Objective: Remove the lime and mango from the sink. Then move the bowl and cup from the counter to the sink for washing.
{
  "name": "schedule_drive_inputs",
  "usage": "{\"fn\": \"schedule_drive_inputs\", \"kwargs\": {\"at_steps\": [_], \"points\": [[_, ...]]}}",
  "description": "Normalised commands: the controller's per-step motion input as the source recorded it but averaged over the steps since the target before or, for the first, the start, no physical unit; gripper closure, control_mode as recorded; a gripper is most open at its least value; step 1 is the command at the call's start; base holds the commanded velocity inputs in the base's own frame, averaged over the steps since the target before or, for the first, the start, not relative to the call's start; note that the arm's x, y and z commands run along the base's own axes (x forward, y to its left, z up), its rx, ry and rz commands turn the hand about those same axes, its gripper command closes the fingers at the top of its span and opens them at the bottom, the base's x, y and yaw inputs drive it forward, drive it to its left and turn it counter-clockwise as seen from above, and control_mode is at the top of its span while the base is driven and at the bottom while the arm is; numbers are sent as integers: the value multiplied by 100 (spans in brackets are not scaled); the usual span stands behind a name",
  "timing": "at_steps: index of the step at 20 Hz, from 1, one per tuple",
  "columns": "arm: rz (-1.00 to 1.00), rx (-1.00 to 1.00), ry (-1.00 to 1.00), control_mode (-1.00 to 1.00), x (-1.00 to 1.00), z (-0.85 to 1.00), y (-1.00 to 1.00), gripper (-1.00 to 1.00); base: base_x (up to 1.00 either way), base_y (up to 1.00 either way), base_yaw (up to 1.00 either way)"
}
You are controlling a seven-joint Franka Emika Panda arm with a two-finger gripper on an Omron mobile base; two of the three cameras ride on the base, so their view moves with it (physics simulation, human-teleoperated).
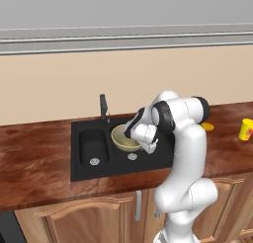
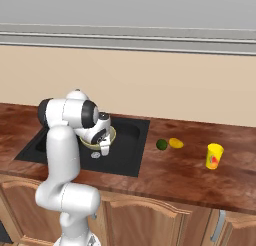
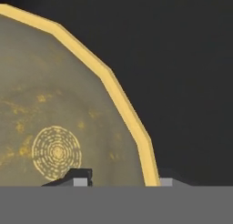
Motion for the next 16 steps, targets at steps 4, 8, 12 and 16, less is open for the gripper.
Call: {"fn": "schedule_drive_inputs", "kwargs": {"at_steps": [4,8,12,16], "points": [[0,0,-2,-100,0,4,0,-100,0,0,0],[0,0,-6,-100,0,17,0,-100,0,0,0],[0,0,-2,-100,-1,21,-1,-100,0,0,0],[0,0,0,-100,-7,20,-3,-100,0,0,0]]}}
